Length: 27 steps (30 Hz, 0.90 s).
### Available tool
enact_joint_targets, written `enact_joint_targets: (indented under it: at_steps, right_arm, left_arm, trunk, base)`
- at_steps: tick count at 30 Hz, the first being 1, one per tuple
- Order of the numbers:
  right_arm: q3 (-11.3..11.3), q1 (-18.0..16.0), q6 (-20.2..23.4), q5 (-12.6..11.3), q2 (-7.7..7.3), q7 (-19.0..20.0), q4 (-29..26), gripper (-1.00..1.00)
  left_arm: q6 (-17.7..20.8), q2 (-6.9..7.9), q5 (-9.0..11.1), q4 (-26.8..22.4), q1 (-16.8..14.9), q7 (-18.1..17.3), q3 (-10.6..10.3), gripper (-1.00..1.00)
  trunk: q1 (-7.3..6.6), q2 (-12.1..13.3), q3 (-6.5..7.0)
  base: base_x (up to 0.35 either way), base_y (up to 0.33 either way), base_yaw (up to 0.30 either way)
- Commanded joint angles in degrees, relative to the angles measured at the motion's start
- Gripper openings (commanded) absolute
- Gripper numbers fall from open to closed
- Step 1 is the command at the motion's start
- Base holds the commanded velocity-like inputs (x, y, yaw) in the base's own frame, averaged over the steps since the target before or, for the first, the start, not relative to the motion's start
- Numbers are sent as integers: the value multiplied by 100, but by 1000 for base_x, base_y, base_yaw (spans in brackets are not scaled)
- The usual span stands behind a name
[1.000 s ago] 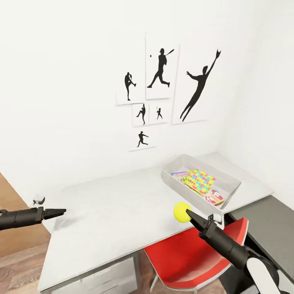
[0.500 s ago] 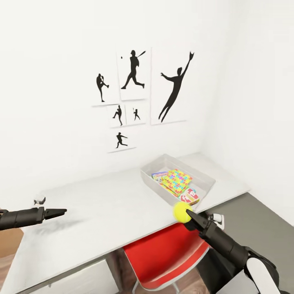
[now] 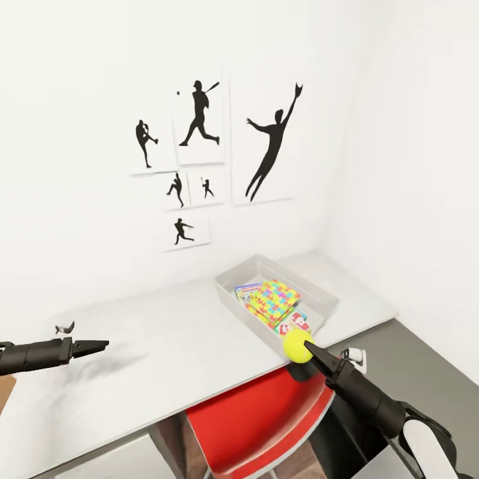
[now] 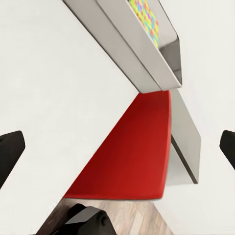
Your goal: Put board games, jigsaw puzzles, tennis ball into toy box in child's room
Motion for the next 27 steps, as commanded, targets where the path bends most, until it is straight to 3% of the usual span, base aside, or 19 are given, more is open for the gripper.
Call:
enact_joint_targets:
  at_steps: [1,11,20,27]
  right_arm:
    - [-5,-5,47,-41,0,-9,1,-100]
    - [-5,-5,-127,-41,-2,-9,1,-100]
    - [-5,-5,-155,-41,-9,127,1,-100]
    - [22,-5,-155,-41,-9,148,1,-100]
  left_arm:
    - [61,1,-10,-1,-5,-26,1,100]
    - [61,11,-11,1,-5,-26,10,100]
    - [61,9,-11,1,-5,-26,10,100]
    - [61,9,-11,0,-5,-26,10,100]
  trunk:
    - [6,-11,-12]
    - [6,-11,-12]
    - [6,-11,-12]
    - [6,-11,-12]
  base:
    - [222,-158,0]
    - [101,-33,0]
    - [219,27,0]
    - [41,0,0]
